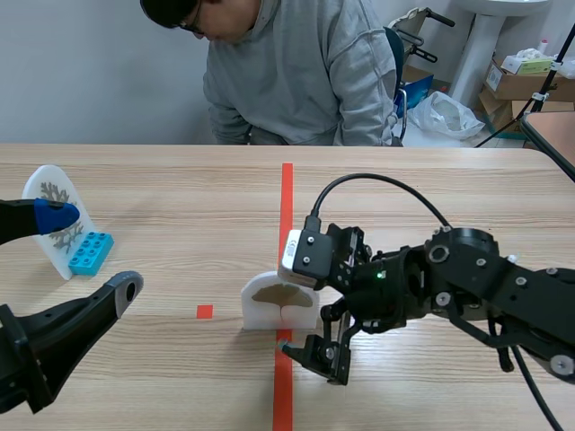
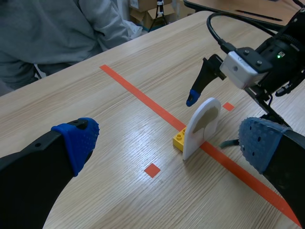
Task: Do the leaf sorting experiment
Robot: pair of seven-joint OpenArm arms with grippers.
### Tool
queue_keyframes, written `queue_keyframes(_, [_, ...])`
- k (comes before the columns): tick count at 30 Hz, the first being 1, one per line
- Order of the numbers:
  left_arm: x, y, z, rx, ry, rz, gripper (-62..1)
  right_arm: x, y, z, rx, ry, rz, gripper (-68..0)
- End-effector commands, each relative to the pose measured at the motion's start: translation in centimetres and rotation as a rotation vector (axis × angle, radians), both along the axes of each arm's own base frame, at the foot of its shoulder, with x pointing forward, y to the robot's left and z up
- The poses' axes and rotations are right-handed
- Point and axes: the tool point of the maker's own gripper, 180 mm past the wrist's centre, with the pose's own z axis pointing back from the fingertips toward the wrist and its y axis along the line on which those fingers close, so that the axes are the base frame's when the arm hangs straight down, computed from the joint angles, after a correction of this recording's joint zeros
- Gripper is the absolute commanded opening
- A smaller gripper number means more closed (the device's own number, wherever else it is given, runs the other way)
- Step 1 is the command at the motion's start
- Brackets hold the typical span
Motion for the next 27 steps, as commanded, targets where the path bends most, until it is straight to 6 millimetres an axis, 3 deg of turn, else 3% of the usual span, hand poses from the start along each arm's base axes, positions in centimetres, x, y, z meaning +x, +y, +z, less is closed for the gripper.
queue_keyframes(1, [0.1,-0.4,0.8,-0.034,-0.023,-0.005,1.4,0.8,0.2,0.9,0.018,-0.031,0.005,-7.3])
queue_keyframes(7, [0.1,-0.5,1.1,-0.042,-0.031,-0.005,1.4,0.0,1.3,0.6,0.026,-0.028,0.039,-8.6])
queue_keyframes(16, [0.1,-0.5,1.1,-0.044,-0.034,-0.005,1.4,-0.1,1.4,0.7,0.037,-0.03,0.043,-28.5])
queue_keyframes(23, [0.1,-0.5,1.1,-0.044,-0.034,-0.005,1.4,-0.1,1.4,0.7,0.038,-0.029,0.042,-50.2])
queue_keyframes(27, [0.1,-0.5,1.1,-0.044,-0.033,-0.005,1.4,-0.1,1.5,0.9,0.05,-0.031,0.045,-56.4])
